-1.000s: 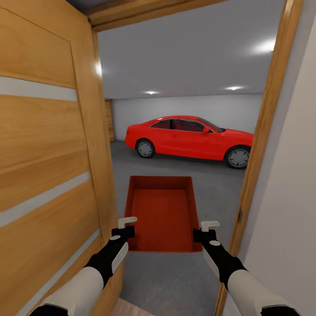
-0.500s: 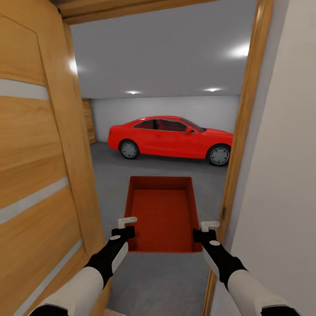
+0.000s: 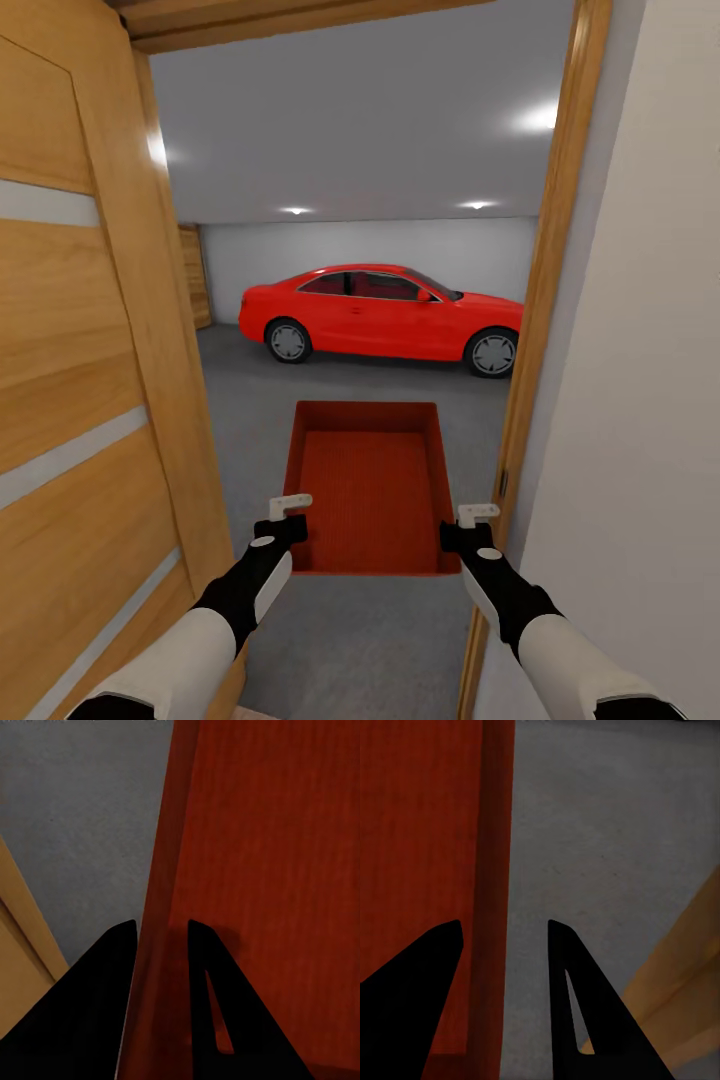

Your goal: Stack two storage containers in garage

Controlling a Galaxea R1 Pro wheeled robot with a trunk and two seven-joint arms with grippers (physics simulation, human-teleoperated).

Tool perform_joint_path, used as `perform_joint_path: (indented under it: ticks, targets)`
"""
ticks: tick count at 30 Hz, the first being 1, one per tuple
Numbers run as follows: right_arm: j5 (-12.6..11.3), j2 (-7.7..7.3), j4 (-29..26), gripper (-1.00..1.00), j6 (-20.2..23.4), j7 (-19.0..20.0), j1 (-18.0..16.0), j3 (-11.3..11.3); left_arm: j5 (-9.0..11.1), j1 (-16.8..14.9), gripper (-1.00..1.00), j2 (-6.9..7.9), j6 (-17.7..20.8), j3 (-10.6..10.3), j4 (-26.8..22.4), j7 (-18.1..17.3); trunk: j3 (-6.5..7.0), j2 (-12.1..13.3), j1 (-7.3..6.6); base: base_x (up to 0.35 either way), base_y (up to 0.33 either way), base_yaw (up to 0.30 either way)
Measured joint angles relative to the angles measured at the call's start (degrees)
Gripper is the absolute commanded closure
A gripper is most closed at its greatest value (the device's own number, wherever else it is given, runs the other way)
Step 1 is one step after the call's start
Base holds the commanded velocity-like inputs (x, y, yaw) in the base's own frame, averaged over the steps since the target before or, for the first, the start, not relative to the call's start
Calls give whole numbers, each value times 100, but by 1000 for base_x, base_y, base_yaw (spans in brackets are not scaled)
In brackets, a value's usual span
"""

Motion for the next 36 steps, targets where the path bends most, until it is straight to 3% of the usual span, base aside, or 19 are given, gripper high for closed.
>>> perform_joint_path:
  ticks: [18, 30, 36]
  targets:
    - [0, -1, 1, 100, -14, -1, 1, 2, 7, 0, 100, 0, -23, -3, 3, 0, 0, -1, -2, 146, 173, -2]
    - [8, 62, 8, 100, -16, -78, 2, 12, -3, -1, 100, 62, -6, 27, 3, -92, 0, 1, 0, 173, 175, -207]
    - [0, 0, 6, 100, -16, 1, 1, -4, 4, -1, 100, 1, -17, -8, 4, -3, 0, 0, 0, 9, 8, -239]
